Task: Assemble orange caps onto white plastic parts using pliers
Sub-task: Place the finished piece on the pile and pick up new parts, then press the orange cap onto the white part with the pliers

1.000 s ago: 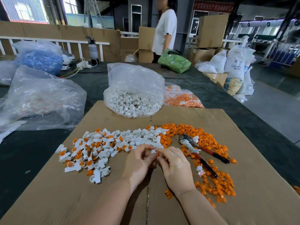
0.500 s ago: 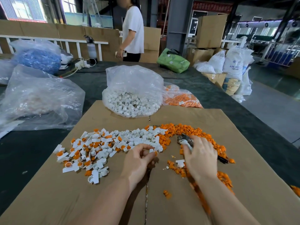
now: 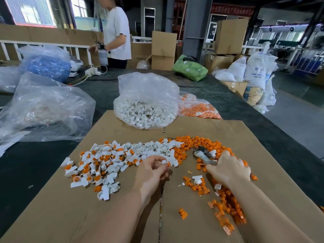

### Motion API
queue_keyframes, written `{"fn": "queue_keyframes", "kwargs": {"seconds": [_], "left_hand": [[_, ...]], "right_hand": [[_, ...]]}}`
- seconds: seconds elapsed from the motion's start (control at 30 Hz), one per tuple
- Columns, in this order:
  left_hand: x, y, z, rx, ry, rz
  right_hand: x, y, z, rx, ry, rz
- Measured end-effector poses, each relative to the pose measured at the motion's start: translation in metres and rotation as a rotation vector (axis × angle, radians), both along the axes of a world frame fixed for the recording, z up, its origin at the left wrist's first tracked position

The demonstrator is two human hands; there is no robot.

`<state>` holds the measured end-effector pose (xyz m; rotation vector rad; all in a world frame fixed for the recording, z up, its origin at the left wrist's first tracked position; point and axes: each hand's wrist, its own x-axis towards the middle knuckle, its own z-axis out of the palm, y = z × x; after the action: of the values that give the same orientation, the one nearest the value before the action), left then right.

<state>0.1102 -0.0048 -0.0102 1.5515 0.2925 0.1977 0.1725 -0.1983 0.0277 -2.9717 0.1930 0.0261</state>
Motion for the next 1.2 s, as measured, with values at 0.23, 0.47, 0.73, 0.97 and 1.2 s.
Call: {"fn": "queue_keyframes", "kwargs": {"seconds": [0.23, 0.47, 0.73, 0.97, 1.2], "left_hand": [[0.007, 0.006, 0.013, -0.3, 0.016, 0.062], [0.014, 0.016, 0.019, -0.326, 0.017, 0.107], [0.019, 0.018, 0.015, -0.261, 0.063, 0.14], [0.018, 0.017, 0.016, -0.309, 0.061, 0.139], [0.017, 0.013, 0.021, -0.304, 0.074, 0.136]], "right_hand": [[-0.029, 0.034, 0.022, 0.354, 0.099, 0.347], [-0.044, 0.047, 0.035, 0.864, 0.574, 0.288], [-0.044, 0.052, 0.038, 0.901, 0.704, 0.281], [-0.044, 0.051, 0.038, 0.875, 0.702, 0.308], [-0.044, 0.05, 0.039, 0.835, 0.712, 0.317]]}}
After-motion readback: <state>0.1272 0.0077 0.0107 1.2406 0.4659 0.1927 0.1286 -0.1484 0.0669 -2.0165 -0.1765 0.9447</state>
